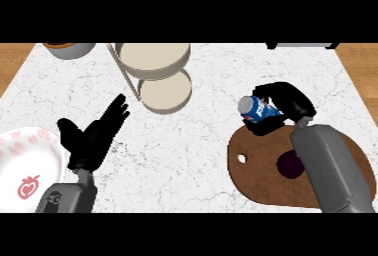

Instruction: Pick the can from the cutting board and place it in the tiered basket

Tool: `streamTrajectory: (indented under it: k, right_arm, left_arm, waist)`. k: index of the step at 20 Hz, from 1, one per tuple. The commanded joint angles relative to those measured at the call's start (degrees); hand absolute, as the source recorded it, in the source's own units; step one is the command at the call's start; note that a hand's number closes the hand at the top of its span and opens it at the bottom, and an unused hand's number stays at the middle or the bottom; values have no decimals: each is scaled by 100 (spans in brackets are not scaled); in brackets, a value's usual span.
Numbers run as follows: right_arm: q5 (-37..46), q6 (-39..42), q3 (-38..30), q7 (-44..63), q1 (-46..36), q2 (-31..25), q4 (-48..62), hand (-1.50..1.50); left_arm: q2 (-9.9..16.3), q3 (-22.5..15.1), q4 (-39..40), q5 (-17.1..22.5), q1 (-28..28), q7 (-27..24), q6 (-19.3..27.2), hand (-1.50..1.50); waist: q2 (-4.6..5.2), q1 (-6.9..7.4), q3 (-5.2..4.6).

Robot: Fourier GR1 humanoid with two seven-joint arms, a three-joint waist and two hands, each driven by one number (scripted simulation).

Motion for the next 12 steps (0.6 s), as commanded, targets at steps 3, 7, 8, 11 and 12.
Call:
streamTrajectory:
  k: [3, 7, 8, 11, 12]
  right_arm:
    - [-996, 1062, -533, 727, -201, 92, -1764, 150]
    - [-1467, 1449, -731, 1260, -42, 139, -3191, 150]
    - [-1606, 1653, -891, 1277, -379, -72, -3144, 150]
    - [-1852, 1760, -1016, 1867, -804, 79, -3600, 150]
    - [-2032, 1929, -1191, 1854, -893, -118, -3639, 150]
  left_arm:
    - [-14, 55, 9, -11, -52, 37, 68, 0]
    - [-27, -3, 4, 1, 56, 72, 4, 0]
    - [44, 76, -10, -14, 20, 35, 17, 0]
    - [-42, -14, 8, -39, 18, 55, 17, 0]
    - [19, 161, 276, 75, -105, -144, -86, 0]
  waist:
    - [-41, -126, -2]
    - [-49, -152, 1]
    - [-18, -68, 2]
    - [-10, -30, 2]
    - [5, -30, 2]
